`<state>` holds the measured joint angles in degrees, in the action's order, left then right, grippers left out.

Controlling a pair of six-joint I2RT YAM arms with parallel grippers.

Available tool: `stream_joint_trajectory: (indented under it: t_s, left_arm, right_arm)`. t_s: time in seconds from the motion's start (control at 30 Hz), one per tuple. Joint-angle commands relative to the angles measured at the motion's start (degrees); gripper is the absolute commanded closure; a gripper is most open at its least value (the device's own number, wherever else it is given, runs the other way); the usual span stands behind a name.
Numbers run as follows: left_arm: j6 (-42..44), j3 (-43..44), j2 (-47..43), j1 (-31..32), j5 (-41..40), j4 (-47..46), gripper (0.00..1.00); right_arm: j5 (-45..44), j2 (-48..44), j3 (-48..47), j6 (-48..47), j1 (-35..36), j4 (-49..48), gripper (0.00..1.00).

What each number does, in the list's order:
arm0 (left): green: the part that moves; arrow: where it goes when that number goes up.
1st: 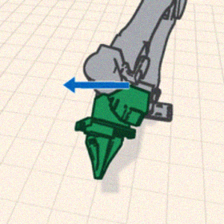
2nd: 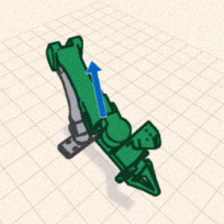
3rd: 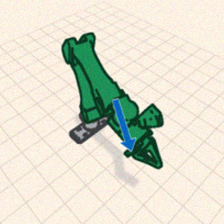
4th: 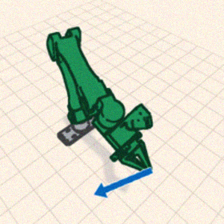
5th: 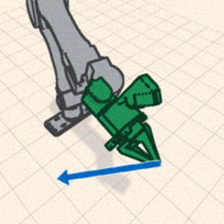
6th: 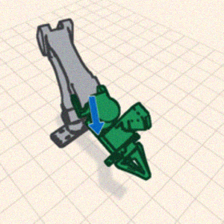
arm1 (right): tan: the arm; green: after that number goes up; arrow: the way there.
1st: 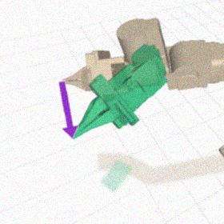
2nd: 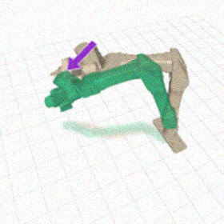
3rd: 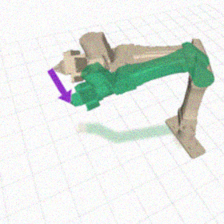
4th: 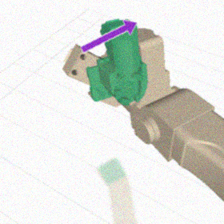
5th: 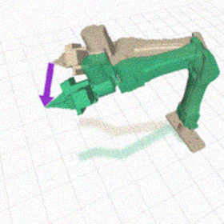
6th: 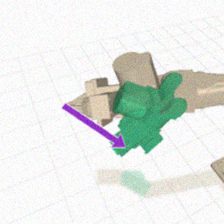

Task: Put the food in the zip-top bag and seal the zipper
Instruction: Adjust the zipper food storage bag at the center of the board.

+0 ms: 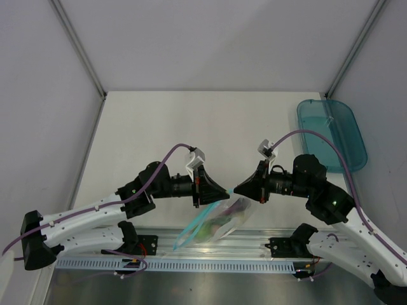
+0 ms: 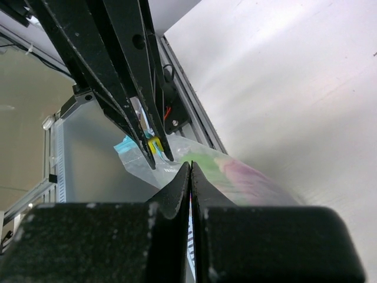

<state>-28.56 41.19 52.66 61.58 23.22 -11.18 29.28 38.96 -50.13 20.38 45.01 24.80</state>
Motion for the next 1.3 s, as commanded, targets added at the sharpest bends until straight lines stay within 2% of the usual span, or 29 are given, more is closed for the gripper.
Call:
stream_joint_trajectory:
  t_s: [0.0,0.03,0.07,0.13,0.27,0.47,0.67,0.77,0.8,0.9,1.0,1.1,1.27]
  left_arm:
    - [-0.7,0.4,-1.3,-0.1,1.7,0.0,0.99]
    - [-0.6,0.8,-1.2,-0.1,1.6,0.5,0.99]
    - [-0.5,1.2,-1.1,-0.1,1.6,1.2,0.99]
    - [-0.5,1.9,-0.6,-0.2,1.9,1.4,1.00]
    - [-0.6,2.0,-0.4,-0.2,2.4,1.2,0.99]
    - [-1.2,2.0,-0.2,-0.7,4.9,-0.1,0.99]
    - [-1.1,2.3,0.0,-1.0,6.4,-0.3,0.99]
    - [-1.2,2.7,0.2,-1.0,6.9,-0.4,0.99]
    - [-1.2,2.8,0.3,-1.1,7.1,-0.5,0.99]
    - [-1.2,2.9,0.6,-1.2,7.5,-0.4,0.99]
    - [-1.4,2.8,0.7,-1.5,7.6,-0.2,0.99]
    - [-1.9,2.8,0.6,-1.7,7.5,-0.2,0.99]
    - [-1.6,2.6,0.9,-1.9,6.7,1.9,0.99]
  right_arm:
    - [5.3,0.2,-1.1,-2.7,-0.4,-1.5,0.96]
    - [6.3,0.8,-1.9,-5.4,-0.4,1.3,0.88]
    - [7.8,1.5,-3.3,-6.7,-0.4,2.5,0.69]
    - [8.3,1.7,-4.4,-10.1,-0.3,5.7,0.56]
    - [10.6,2.2,-5.7,-13.0,-0.5,8.1,0.55]
    - [15.9,4.8,-5.0,-14.3,-0.5,7.2,0.60]
    - [21.7,8.0,-4.3,-13.1,-0.5,1.9,0.64]
    - [23.5,9.8,-4.4,-12.8,-0.5,0.4,0.70]
    - [24.0,10.2,-4.4,-12.6,-0.5,-0.2,0.72]
    - [24.3,11.2,-4.1,-10.9,-0.5,-2.3,1.00]
    - [25.7,11.6,-3.8,-9.4,-0.3,-3.5,1.00]
    - [23.4,11.0,-3.3,-8.3,0.5,-3.9,1.00]
    - [9.3,4.7,-0.7,-0.1,1.0,-9.9,1.00]
